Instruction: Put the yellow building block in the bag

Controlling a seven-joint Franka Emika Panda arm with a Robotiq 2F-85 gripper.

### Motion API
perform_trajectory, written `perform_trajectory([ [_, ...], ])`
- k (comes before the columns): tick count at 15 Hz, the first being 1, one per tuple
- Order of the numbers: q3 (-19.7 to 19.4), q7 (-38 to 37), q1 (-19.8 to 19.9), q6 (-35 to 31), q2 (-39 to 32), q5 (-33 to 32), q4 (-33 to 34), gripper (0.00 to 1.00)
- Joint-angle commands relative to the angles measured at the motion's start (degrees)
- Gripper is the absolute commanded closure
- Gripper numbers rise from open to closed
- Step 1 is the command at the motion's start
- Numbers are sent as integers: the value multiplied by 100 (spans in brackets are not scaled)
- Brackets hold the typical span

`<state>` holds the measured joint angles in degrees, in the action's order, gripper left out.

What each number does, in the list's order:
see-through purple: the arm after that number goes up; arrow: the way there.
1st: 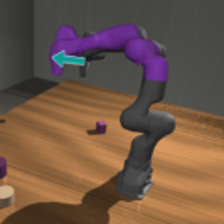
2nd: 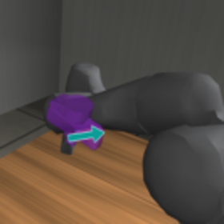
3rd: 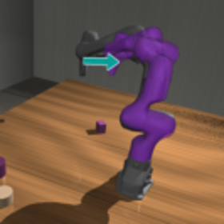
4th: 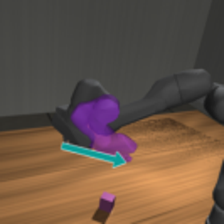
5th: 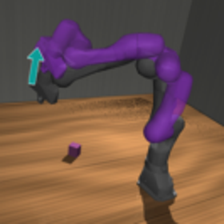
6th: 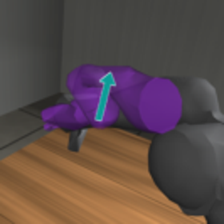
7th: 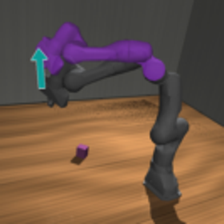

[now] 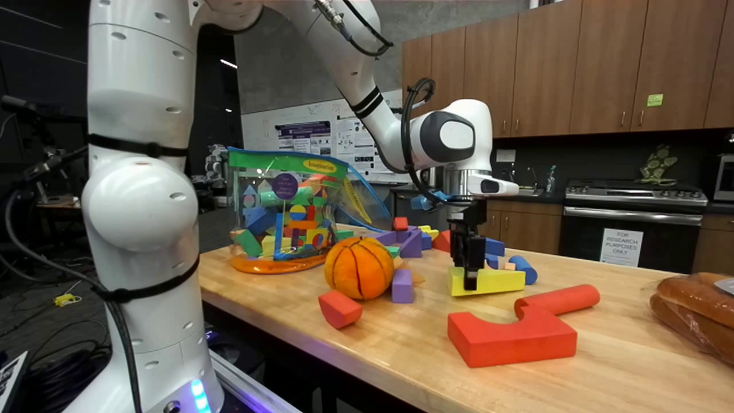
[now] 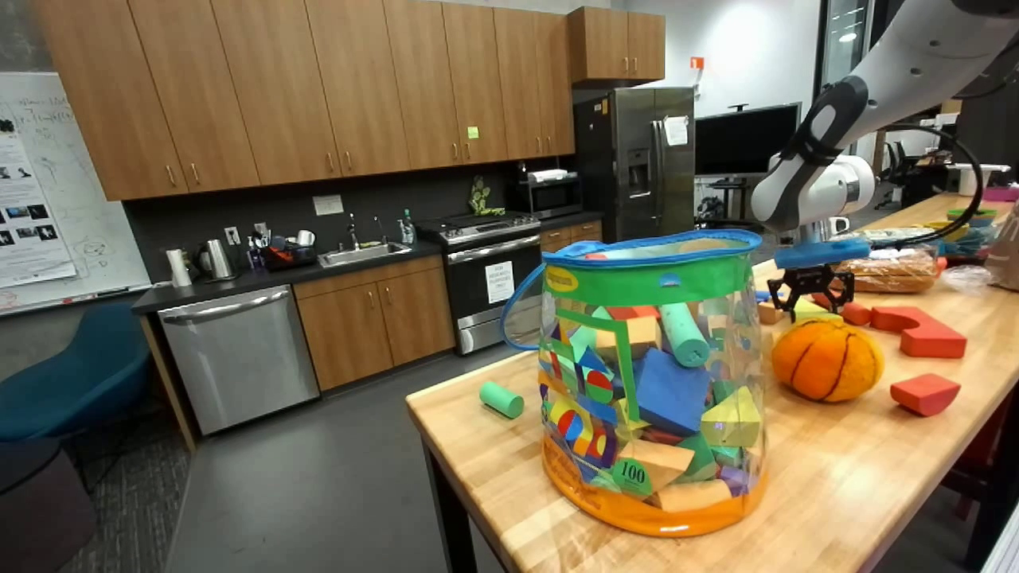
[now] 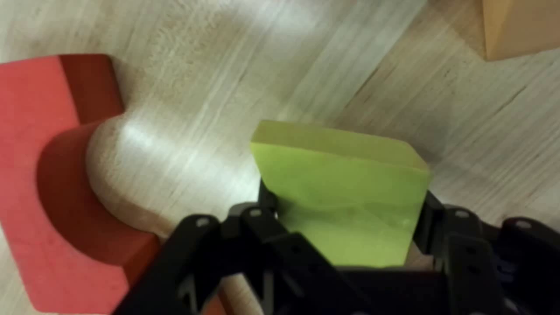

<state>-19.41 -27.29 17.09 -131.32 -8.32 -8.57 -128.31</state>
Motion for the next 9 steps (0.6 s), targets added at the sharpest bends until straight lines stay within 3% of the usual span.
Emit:
perform_trajectory([
  [1,-54,6,-115,515,623,-520,-53,57],
  [5,125,-220,-144,566,1406,-1092,-120,57],
  [9,539,-234,-151,706,2199,-1177,-145,57],
])
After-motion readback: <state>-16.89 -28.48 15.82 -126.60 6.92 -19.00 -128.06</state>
